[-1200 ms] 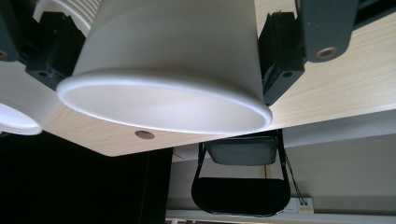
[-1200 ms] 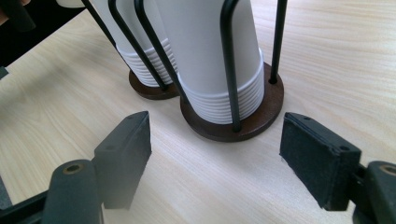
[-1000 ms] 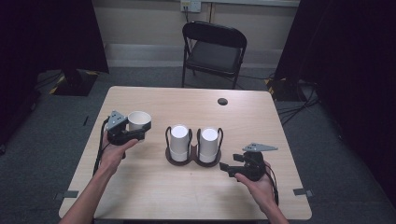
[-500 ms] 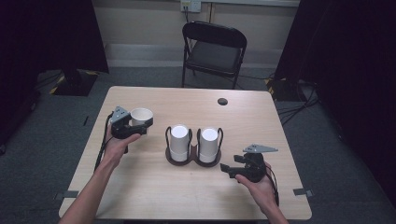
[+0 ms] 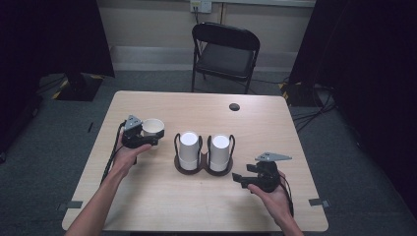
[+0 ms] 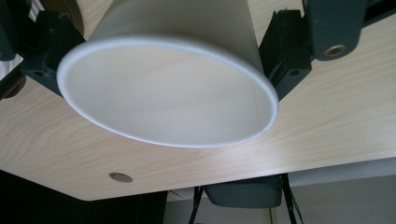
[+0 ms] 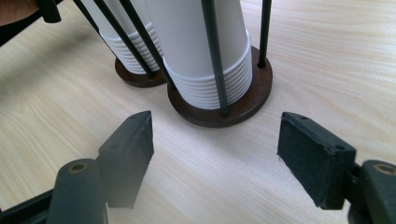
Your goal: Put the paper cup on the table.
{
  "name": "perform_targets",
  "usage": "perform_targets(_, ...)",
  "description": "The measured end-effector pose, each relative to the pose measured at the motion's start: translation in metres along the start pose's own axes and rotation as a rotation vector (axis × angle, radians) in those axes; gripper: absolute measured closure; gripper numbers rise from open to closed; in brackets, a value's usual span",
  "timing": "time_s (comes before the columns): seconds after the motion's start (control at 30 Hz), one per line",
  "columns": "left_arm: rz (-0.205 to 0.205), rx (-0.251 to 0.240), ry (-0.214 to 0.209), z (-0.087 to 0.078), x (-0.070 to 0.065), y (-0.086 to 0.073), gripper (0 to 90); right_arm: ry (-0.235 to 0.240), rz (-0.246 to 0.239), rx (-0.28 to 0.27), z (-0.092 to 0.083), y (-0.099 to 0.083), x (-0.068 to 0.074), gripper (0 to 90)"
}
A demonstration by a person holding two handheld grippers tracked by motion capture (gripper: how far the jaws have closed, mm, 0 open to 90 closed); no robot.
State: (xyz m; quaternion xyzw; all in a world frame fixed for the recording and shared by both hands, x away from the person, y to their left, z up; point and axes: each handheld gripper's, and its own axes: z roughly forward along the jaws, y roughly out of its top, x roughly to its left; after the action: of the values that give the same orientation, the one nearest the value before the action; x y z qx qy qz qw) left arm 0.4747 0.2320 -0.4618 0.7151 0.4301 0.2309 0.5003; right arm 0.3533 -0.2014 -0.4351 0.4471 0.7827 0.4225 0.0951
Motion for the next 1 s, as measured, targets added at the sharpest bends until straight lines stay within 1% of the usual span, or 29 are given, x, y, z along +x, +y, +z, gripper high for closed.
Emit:
perform_targets(0.03, 0.005, 0.005, 0.002, 0.0003, 0.0003, -0.0003, 20.2, 0.000, 0.000, 0.000, 0.0000, 0.0000, 0.0000, 26.8)
perform_targets(0.07, 0.001, 0.003, -0.002, 0.0006, 0.0002, -0.0005, 20.2, -0.001, -0.001, 0.002, 0.0001, -0.0002, 0.0002, 26.8)
perform_targets(0.1, 0.011, 0.008, -0.003, 0.0009, -0.0007, -0.0006, 20.1, 0.000, -0.001, 0.004, 0.0004, -0.0005, 0.0006, 26.8)
perform_targets(0.13, 0.011, 0.008, -0.003, 0.0009, -0.0007, -0.0006, 19.4, 0.001, -0.002, 0.004, 0.0005, -0.0005, 0.0008, 26.8)
perform_targets(0.27, -0.004, 0.013, -0.012, 0.0029, -0.0007, -0.0026, 18.9, 0.001, -0.001, 0.005, 0.0004, -0.0005, 0.0006, 26.8)
perform_targets(0.37, 0.013, 0.030, -0.010, 0.0025, -0.0017, -0.0035, 19.0, 0.003, -0.001, 0.006, 0.0000, -0.0003, 0.0003, 26.8)
perform_targets(0.4, 0.013, 0.030, -0.010, 0.0025, -0.0017, -0.0035, 19.2, 0.003, -0.001, 0.006, 0.0000, -0.0003, 0.0003, 26.8)
perform_targets(0.47, 0.024, 0.047, -0.013, 0.0035, -0.0033, -0.0050, 19.2, 0.003, 0.003, 0.006, 0.0001, -0.0002, 0.0000, 26.8)
perform_targets(0.57, 0.023, 0.057, -0.016, 0.0042, -0.0031, -0.0063, 19.0, 0.001, 0.004, 0.006, 0.0000, -0.0003, 0.0003, 26.8)
perform_targets(0.6, 0.036, 0.066, -0.017, 0.0037, -0.0041, -0.0069, 19.2, 0.001, 0.006, 0.005, -0.0004, -0.0003, 0.0005, 26.8)
perform_targets(0.63, 0.036, 0.066, -0.017, 0.0037, -0.0041, -0.0069, 19.0, 0.001, 0.006, 0.005, -0.0004, -0.0003, 0.0005, 26.8)
perform_targets(0.73, 0.040, 0.088, -0.006, 0.0011, -0.0061, -0.0061, 18.4, 0.002, 0.006, 0.004, -0.0006, -0.0003, -0.0002, 26.8)
perform_targets(0.77, 0.048, 0.096, -0.008, 0.0009, -0.0074, -0.0063, 18.2, 0.002, 0.005, 0.001, -0.0002, -0.0002, -0.0005, 26.8)
perform_targets(0.8, 0.063, 0.110, 0.001, 0.0011, -0.0089, -0.0067, 16.3, 0.002, 0.006, 0.001, 0.0000, -0.0001, -0.0005, 26.8)
perform_targets(0.87, 0.065, 0.109, 0.003, 0.0015, -0.0094, -0.0067, 16.4, 0.002, 0.006, 0.003, 0.0000, -0.0001, -0.0003, 26.9)
perform_targets(0.93, 0.088, 0.111, 0.004, 0.0006, -0.0095, -0.0058, 16.4, 0.002, 0.006, 0.005, -0.0004, -0.0002, 0.0002, 26.9)
perform_targets(0.97, 0.088, 0.111, 0.004, 0.0006, -0.0095, -0.0058, 15.8, 0.002, 0.006, 0.005, -0.0004, -0.0002, 0.0002, 26.9)
perform_targets(1.0, 0.100, 0.115, 0.003, 0.0004, -0.0092, -0.0059, 15.8, 0.002, 0.006, 0.004, -0.0007, -0.0002, 0.0003, 26.9)
